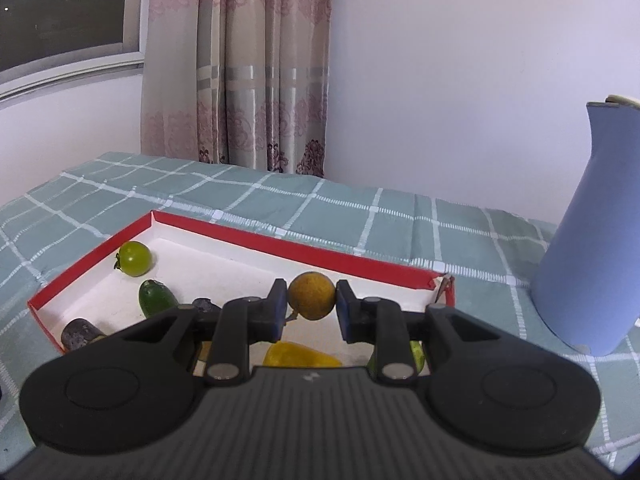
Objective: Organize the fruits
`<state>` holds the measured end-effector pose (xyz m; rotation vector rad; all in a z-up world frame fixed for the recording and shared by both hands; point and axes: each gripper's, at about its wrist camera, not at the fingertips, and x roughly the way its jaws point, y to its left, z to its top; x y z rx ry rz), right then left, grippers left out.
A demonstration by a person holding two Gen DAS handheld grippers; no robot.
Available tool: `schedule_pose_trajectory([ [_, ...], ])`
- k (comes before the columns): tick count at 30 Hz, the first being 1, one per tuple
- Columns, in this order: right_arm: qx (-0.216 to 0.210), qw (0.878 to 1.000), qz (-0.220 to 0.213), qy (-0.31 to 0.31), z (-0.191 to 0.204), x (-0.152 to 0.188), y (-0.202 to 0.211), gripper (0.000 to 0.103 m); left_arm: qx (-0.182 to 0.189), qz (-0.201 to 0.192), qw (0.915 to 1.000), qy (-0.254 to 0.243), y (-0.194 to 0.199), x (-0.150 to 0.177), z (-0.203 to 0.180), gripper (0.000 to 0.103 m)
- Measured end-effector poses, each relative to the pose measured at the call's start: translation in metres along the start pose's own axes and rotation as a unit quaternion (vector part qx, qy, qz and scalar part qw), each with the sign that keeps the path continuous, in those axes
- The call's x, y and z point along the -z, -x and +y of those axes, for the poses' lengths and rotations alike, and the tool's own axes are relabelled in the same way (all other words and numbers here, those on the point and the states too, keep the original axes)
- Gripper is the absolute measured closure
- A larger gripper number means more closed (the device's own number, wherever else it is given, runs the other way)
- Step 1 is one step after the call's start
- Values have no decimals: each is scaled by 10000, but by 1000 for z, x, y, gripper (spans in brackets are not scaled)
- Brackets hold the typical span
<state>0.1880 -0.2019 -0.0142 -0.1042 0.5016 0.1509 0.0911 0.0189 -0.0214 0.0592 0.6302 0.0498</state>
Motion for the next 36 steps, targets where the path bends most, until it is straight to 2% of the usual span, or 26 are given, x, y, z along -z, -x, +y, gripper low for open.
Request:
schedule_pose_trajectory([
  [8,59,9999,105,1,0,1,-7,77,-1,-7,10000,-5,0,0,1,33],
  [12,102,9999,121,-9,0,2,-9,57,4,27,10000,2,-1,0,1,33],
  [13,92,9999,120,-16,0,2,-9,56,9,46,10000,-2,-1,0,1,33],
  [17,115,9999,74,-95,-2,2,-4,52,2,52,10000,-41,-1,-1,-3,22],
  [19,11,9996,-28,-264,-5,2,8,47,59,44,10000,-61,-1,-2,-5,22],
  [21,-14,9991,-165,-387,-8,4,23,30,122,75,9999,-95,0,-2,-8,18],
  [25,-16,9980,-456,-446,-11,13,62,24,131,13,9998,-146,5,-1,-14,17],
  [27,-72,9971,-585,-472,-11,22,85,19,233,-1,9996,-136,7,-1,-16,16],
  [31,-110,9961,-683,-543,-11,46,120,17,403,-111,9991,-94,13,0,-18,15],
  [33,-77,9953,-734,-619,-10,61,137,14,540,-145,9984,-81,15,-1,-19,12],
  [34,-67,9948,-757,-672,-9,69,143,13,597,-202,9980,-79,16,-1,-19,5],
  [35,-52,9941,-780,-750,-10,78,151,11,597,-280,9978,-78,18,0,-19,1],
  [36,-43,9933,-780,-850,-11,87,156,11,541,-392,9977,-83,20,0,-19,1],
])
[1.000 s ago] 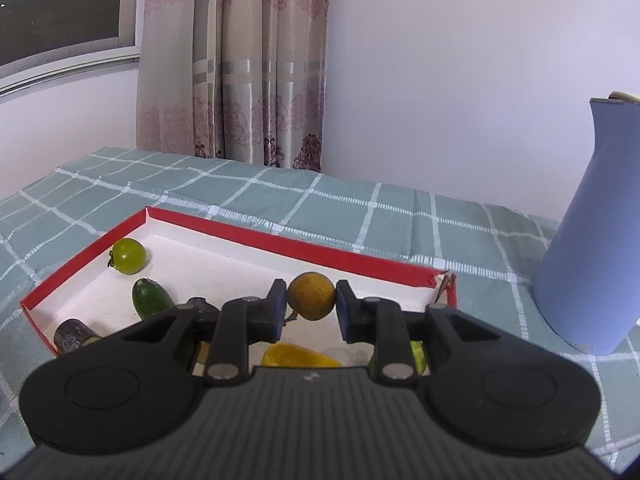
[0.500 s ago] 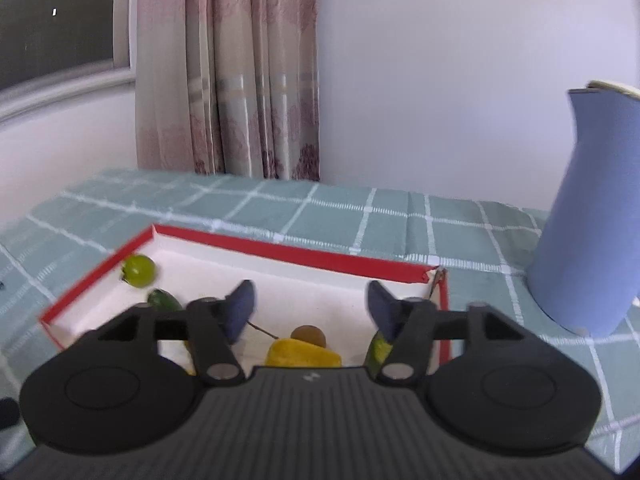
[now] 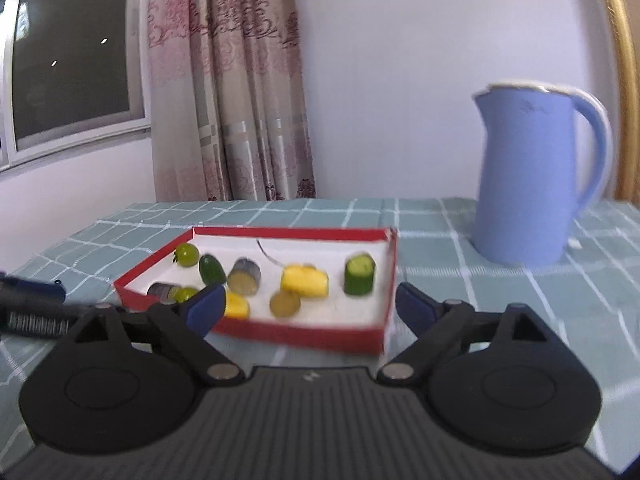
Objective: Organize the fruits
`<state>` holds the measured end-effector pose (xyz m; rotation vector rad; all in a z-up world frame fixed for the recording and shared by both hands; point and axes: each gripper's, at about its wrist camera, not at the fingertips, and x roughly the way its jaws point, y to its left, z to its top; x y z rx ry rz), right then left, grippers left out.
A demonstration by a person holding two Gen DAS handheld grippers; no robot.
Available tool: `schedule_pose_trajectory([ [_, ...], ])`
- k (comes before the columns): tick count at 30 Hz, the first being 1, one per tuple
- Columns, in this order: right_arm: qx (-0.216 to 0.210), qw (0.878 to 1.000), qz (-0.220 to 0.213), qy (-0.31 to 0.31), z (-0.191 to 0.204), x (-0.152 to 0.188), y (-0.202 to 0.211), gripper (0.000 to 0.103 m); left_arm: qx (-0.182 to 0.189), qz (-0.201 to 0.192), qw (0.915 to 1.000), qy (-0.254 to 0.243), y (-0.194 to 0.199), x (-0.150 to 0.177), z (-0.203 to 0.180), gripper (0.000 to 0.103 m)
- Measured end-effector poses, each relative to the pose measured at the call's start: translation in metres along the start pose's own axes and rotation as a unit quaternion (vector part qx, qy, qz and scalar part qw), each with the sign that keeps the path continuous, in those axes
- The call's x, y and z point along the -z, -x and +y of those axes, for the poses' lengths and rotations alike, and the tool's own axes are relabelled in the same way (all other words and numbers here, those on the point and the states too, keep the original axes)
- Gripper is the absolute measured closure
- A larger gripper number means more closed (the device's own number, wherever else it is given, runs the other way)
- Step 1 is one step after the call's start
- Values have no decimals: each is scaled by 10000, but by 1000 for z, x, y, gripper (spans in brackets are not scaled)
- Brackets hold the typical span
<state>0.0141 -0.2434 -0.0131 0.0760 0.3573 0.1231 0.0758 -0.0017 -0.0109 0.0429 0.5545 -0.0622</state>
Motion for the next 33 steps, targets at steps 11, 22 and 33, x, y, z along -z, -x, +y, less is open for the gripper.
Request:
schedule_pose_trajectory([
  [11,-135,9982,173,-567,-15,40,10,11,-24,-475,9986,227,7,-10,7,0],
  [22,-211,9982,161,-546,-12,41,10,11,-913,-270,9897,1066,4,-15,22,0],
  [33,-189,9984,201,-500,-11,42,9,11,-573,-454,9941,806,9,-19,23,0],
])
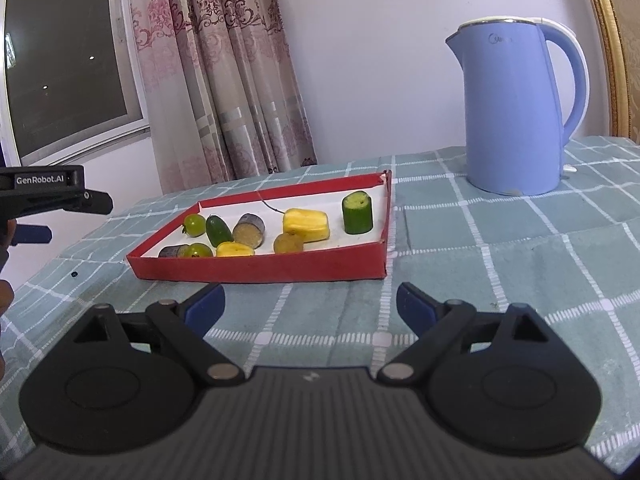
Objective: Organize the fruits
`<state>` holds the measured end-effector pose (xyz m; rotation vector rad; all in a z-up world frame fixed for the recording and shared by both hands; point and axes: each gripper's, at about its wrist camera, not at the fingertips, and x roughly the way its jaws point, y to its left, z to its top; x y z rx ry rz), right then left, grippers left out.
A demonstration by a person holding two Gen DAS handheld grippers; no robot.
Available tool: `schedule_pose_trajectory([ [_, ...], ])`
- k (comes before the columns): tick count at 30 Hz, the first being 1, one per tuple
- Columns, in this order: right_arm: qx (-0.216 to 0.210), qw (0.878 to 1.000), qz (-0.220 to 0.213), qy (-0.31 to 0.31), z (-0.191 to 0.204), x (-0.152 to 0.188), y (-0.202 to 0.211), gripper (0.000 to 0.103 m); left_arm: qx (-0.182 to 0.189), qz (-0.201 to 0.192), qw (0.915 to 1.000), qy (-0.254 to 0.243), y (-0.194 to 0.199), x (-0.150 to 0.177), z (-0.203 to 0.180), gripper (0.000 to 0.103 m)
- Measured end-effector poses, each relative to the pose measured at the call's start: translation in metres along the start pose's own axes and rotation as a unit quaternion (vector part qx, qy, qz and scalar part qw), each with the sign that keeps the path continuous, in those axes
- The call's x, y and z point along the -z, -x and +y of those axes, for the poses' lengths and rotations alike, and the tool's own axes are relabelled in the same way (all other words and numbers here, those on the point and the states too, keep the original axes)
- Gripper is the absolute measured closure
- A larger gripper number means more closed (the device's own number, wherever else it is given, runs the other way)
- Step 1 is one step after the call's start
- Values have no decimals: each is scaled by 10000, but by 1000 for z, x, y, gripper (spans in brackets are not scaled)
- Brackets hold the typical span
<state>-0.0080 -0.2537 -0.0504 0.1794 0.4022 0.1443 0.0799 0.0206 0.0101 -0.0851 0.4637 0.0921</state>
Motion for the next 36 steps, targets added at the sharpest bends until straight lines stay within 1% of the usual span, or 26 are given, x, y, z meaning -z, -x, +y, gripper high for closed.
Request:
schedule_pose_trajectory([
  [4,0,10000,21,57,1,1,-1,11,-82,63,9999,-130,-3,0,-4,0],
  [9,6,10000,23,82,2,2,-1,11,-151,182,9996,-153,-8,2,-5,0],
  [19,53,9999,5,110,1,2,-1,10,-99,313,9989,-344,-11,7,-12,0],
  [27,94,9999,-22,141,0,2,0,10,-149,430,9981,-410,-15,9,-14,0],
  [36,108,9999,-30,130,-1,2,0,10,-141,435,9980,-438,-15,10,-14,0],
])
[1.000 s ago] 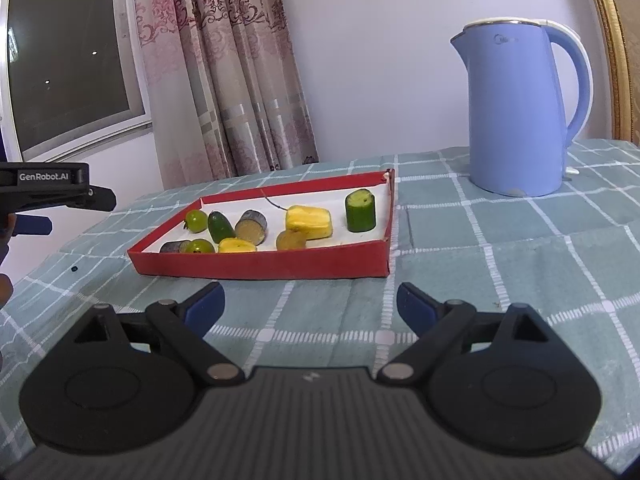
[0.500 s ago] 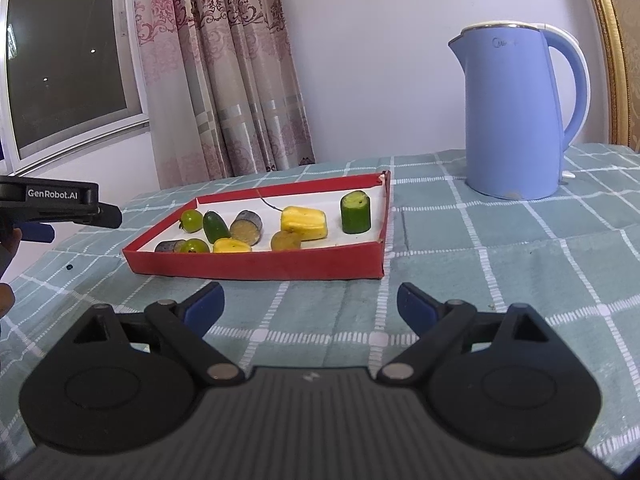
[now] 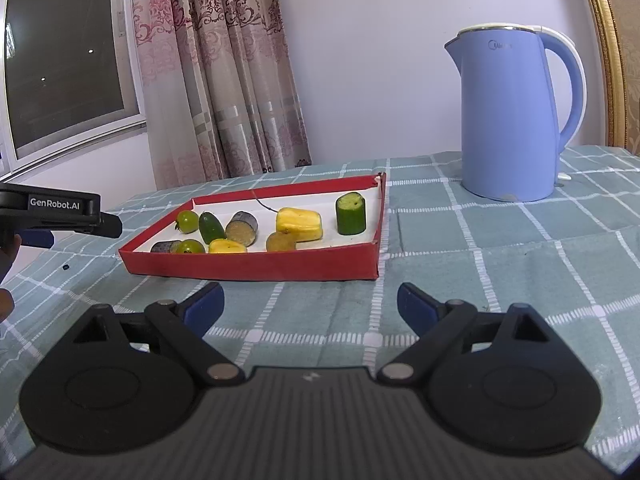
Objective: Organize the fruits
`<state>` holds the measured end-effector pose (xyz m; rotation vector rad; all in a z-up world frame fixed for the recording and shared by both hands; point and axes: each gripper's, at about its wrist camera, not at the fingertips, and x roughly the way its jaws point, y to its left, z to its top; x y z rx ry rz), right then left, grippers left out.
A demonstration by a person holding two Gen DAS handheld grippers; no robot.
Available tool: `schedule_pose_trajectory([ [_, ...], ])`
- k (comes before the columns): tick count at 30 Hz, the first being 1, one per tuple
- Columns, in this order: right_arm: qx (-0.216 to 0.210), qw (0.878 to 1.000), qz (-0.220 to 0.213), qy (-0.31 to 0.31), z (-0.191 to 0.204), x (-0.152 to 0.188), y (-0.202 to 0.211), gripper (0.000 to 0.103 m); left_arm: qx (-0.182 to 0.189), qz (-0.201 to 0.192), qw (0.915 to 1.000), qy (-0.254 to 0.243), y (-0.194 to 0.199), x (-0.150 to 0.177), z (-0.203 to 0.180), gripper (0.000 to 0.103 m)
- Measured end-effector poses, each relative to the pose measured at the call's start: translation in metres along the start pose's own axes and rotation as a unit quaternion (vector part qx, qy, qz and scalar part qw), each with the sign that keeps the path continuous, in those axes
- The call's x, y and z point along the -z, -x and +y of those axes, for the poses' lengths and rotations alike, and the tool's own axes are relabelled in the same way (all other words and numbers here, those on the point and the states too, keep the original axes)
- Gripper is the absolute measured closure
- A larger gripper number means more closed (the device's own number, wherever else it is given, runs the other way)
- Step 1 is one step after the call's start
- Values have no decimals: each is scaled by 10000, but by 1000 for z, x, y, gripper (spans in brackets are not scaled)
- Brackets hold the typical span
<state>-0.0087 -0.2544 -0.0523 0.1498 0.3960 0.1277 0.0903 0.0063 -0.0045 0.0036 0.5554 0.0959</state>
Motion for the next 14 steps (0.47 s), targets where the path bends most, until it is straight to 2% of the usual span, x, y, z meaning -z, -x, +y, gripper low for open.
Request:
schedule_pose_trajectory([
  [14,-1,10000,2,1,0,0,0,10,-32,-46,10000,-64,1,0,-2,0],
])
